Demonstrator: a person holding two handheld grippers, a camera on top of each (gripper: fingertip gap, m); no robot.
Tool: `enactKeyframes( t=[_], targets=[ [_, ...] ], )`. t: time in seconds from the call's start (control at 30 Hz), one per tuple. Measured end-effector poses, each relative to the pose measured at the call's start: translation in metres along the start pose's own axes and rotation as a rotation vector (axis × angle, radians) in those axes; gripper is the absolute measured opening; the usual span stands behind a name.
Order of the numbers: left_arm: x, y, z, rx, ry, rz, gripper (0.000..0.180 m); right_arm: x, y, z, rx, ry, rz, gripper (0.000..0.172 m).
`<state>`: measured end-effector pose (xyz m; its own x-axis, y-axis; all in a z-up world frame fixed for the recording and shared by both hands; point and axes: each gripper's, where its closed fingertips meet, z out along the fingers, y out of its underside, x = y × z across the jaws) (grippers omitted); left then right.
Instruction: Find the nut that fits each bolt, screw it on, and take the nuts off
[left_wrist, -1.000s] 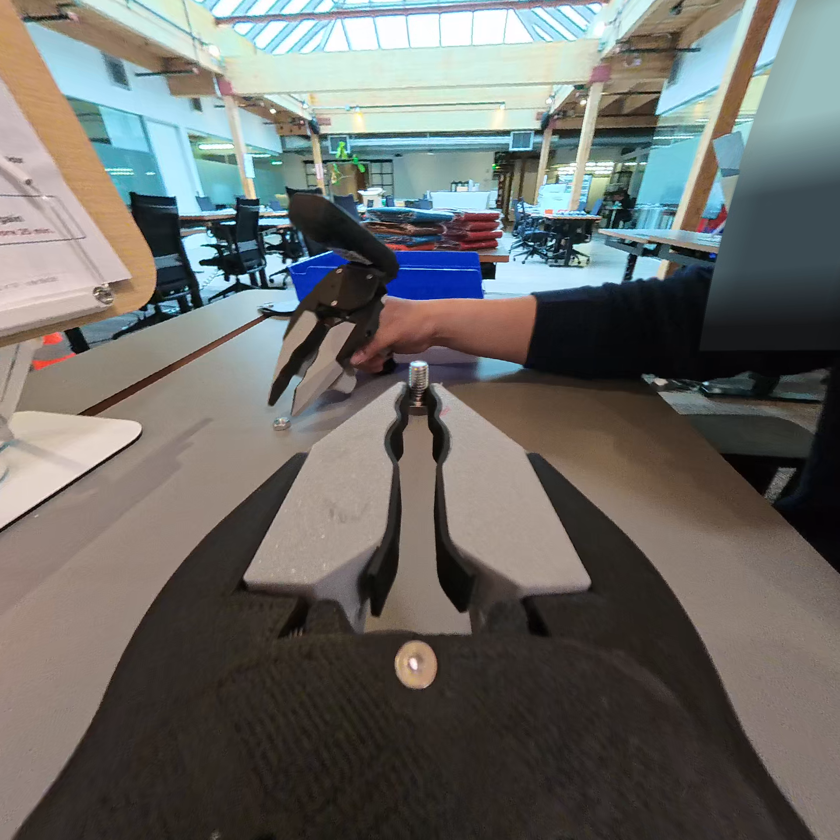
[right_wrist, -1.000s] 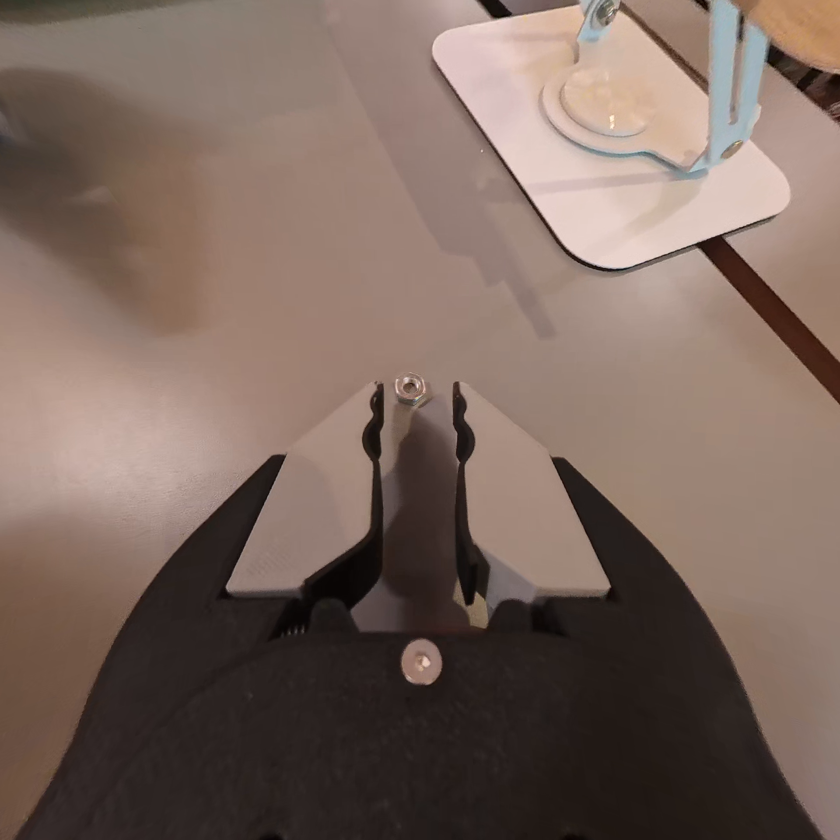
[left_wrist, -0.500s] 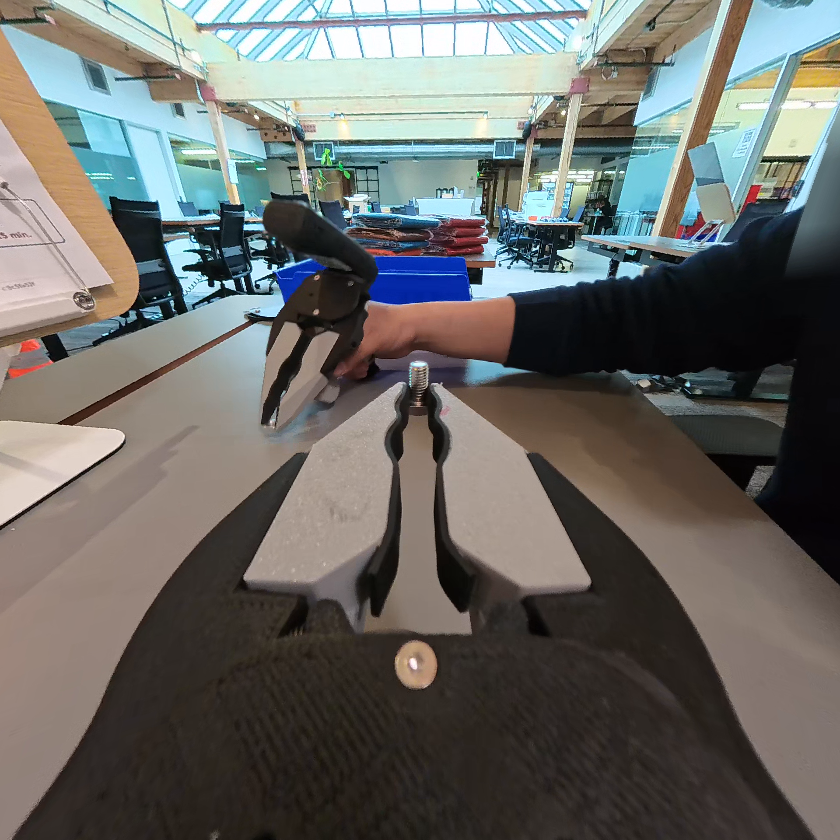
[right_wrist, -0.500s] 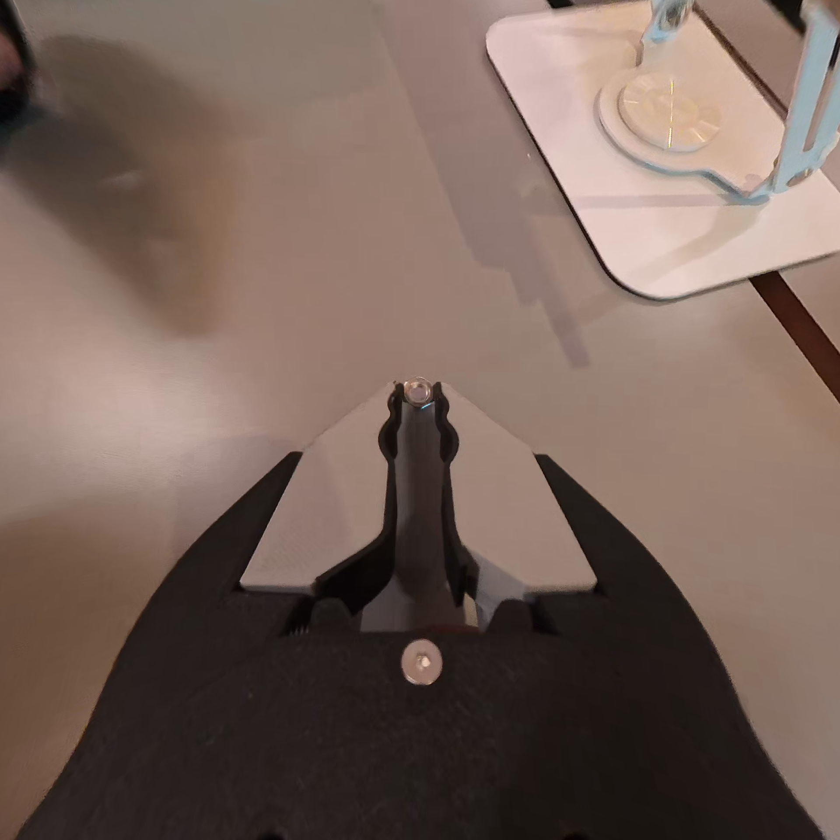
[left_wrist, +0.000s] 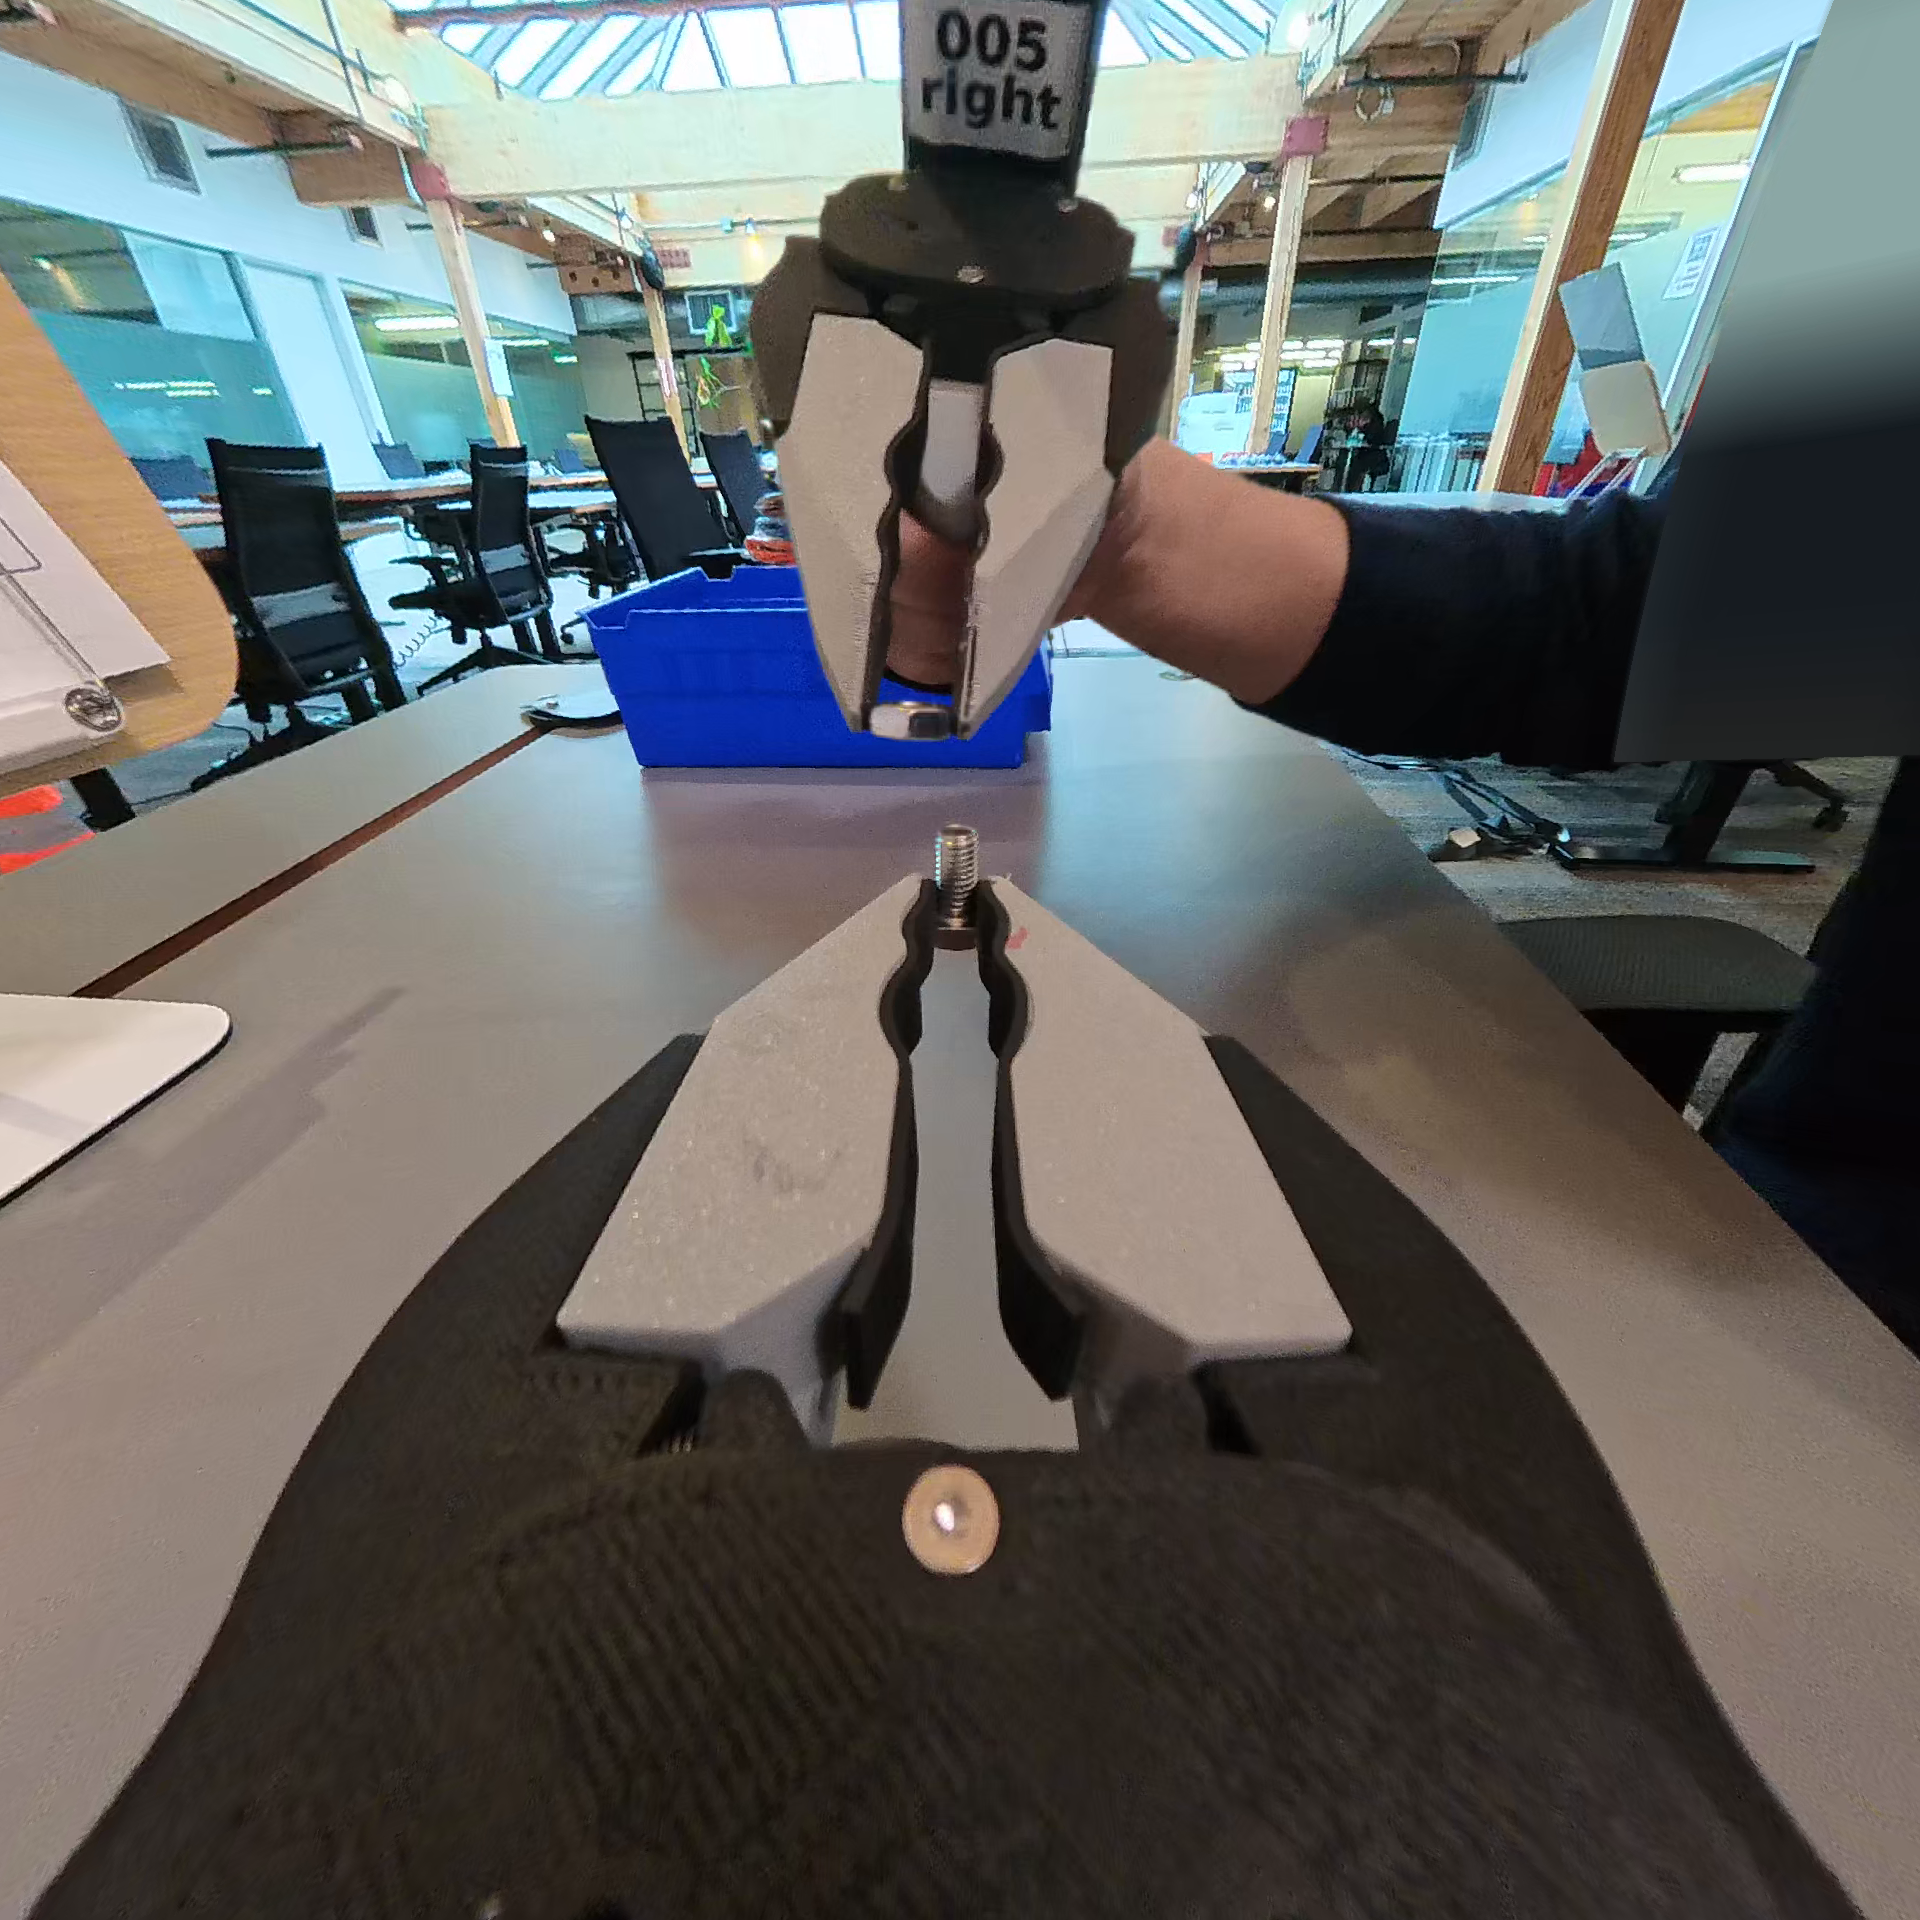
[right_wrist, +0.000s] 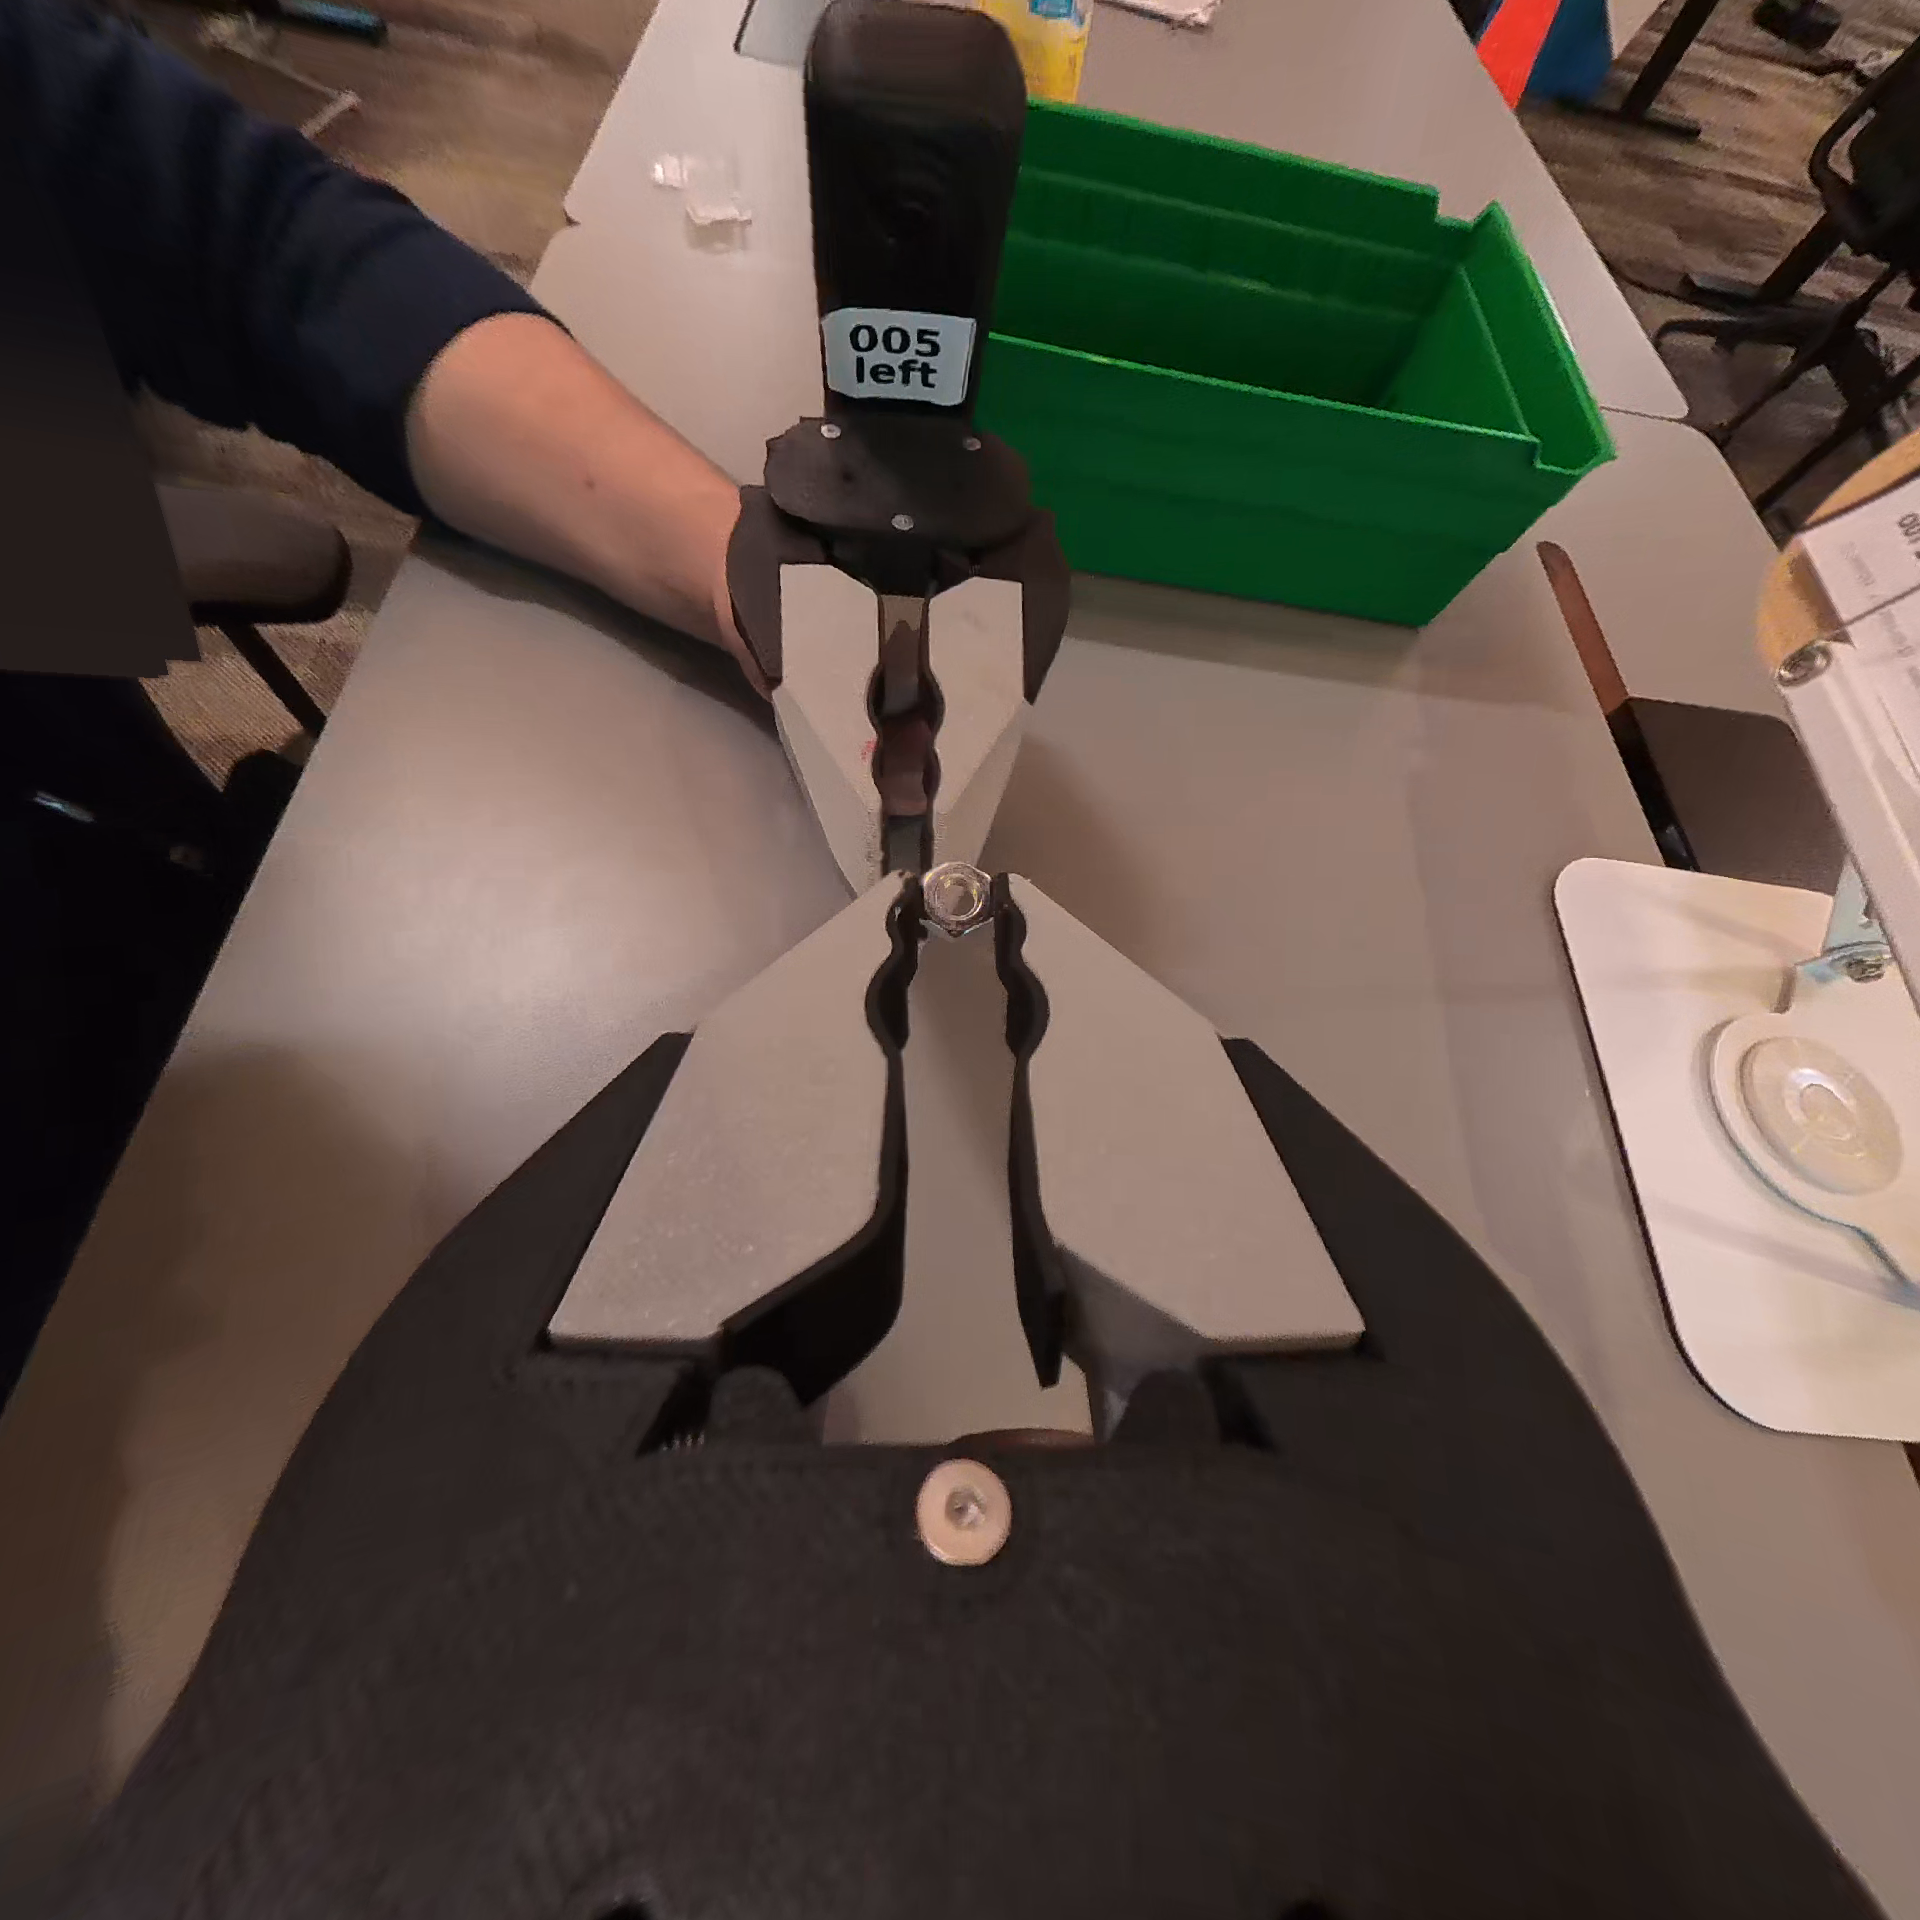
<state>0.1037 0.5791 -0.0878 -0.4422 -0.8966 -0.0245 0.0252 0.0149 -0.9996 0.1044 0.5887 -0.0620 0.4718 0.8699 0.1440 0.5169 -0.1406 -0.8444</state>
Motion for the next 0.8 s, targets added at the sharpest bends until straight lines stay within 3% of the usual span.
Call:
enactKeyframes(
  t=[0.5,0.8],
  targets=[
    [-0.003,-0.003,0.000,-0.014,-0.025,-0.046,0.005,-0.007,0.003,0.014,-0.095,0.034,-0.062,0.011],
    [0.000,-0.010,-0.001,0.030,-0.006,-0.073,0.005,-0.009,-0.003,0.014,-0.044,0.016,-0.036,0.011]
  ],
)
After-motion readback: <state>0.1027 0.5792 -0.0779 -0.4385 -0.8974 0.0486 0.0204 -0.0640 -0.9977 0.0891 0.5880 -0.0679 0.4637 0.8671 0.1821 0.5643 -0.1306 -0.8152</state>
